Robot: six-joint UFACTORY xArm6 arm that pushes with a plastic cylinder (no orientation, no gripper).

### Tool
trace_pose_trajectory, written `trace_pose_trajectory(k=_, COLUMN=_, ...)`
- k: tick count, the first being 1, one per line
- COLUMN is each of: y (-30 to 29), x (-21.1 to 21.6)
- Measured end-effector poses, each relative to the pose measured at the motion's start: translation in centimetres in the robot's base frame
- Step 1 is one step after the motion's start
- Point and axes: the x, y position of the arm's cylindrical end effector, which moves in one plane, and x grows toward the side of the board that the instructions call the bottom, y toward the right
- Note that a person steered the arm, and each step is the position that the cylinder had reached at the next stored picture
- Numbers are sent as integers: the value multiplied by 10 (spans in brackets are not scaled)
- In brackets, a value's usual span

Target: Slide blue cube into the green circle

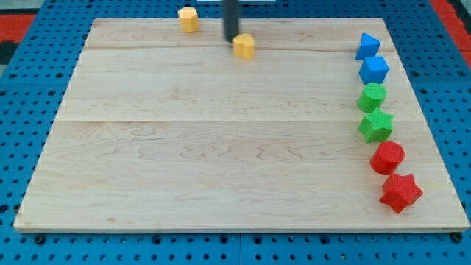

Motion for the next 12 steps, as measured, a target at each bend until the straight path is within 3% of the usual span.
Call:
trace_pose_trajectory(k=1, y=63, x=0)
trace_pose_trajectory(k=3, y=134, x=-20)
trace_pose_trajectory(k=6, y=253, x=-8)
trace_pose_trajectory(k=8, y=270, x=49)
trace_pose_trajectory(k=9, y=238, x=53)
trace_pose_trajectory(k=12, y=230, x=69)
